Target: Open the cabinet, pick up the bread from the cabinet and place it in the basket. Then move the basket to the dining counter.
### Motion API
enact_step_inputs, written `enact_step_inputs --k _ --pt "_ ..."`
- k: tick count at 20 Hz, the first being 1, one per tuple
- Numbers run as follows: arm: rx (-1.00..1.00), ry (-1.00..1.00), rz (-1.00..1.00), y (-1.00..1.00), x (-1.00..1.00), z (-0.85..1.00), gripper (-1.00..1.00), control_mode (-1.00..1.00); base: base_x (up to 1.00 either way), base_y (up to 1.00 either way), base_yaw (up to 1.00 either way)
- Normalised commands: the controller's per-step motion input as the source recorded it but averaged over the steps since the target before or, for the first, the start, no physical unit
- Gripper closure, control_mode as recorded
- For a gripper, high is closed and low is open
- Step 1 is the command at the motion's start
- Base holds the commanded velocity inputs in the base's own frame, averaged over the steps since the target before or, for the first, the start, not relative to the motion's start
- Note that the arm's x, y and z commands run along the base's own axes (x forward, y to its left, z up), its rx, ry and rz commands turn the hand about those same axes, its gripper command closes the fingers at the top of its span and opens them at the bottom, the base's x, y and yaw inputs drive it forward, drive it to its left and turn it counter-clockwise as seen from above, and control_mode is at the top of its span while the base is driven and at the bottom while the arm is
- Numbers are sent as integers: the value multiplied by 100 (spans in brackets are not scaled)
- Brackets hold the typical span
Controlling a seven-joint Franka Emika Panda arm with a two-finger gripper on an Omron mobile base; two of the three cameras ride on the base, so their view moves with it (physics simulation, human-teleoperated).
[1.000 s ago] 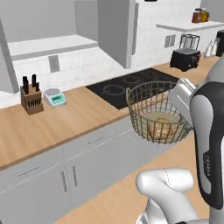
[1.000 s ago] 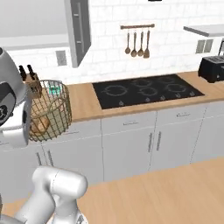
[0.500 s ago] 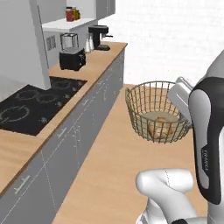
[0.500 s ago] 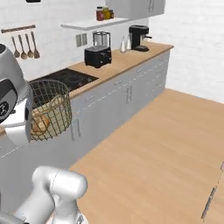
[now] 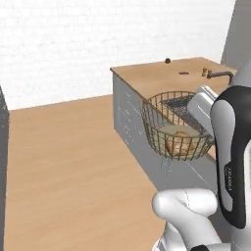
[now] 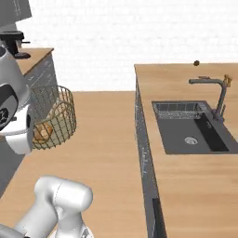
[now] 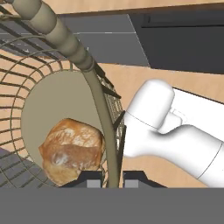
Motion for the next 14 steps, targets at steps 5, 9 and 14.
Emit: enact_step_inputs --k 5,9,14 --pt "0 0 0 0 0 0 100 100 0 9 -100" --pt "0 0 0 0 0 0 100 100 0 45 -90" --pt "0 0 0 0 0 0 100 100 0 48 -87"
